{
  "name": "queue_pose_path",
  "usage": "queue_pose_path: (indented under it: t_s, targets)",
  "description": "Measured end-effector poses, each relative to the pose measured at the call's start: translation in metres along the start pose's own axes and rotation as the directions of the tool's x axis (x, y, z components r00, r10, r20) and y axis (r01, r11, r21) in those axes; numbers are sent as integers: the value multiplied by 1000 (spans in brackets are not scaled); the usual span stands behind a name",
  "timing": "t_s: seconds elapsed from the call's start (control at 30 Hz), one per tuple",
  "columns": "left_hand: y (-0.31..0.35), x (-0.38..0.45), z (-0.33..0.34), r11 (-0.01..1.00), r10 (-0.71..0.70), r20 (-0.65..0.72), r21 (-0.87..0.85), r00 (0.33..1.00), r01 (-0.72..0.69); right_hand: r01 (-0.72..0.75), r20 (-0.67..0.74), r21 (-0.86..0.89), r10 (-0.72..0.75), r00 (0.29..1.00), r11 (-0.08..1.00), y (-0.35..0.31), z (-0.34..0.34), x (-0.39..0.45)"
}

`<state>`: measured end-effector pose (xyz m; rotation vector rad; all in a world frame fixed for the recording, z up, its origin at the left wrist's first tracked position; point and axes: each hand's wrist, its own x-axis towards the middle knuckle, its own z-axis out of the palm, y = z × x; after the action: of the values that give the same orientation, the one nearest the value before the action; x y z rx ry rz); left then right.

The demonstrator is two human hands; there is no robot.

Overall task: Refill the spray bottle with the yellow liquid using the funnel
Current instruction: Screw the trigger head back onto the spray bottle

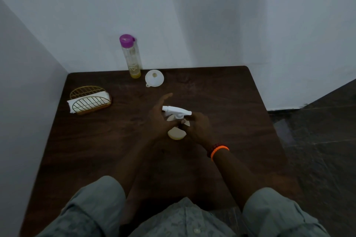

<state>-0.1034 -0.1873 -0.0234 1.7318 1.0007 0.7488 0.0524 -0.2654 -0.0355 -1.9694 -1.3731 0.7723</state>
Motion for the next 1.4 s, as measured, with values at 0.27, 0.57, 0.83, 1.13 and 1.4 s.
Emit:
queue_pose_path:
  t_s: [0.27, 0.57, 0.83, 1.13, 1.4]
  targets:
    - [1, -1, -2, 999, -17, 32, -44, 999, 19, -15, 37, 24, 15, 999, 1000, -1, -3, 0]
    - [-8, -6, 1, 999, 38, -75, 7, 996, -38, 4, -22, 17, -4, 1000, 1000, 0, 2, 0]
    - [-2, -9, 3, 999, 35, -54, 8, 998, -34, -11, -3, 0, 11, 1000, 1000, -4, 0, -1]
    - [-3, -9, 0, 999, 36, -58, -11, 998, -36, -4, -76, 76, 10, 997, 997, -10, 14, -9]
    - [-5, 4, -10, 996, 76, 67, 38, 995, -79, 1, -117, 125, 13, 993, 992, -4, 21, -9]
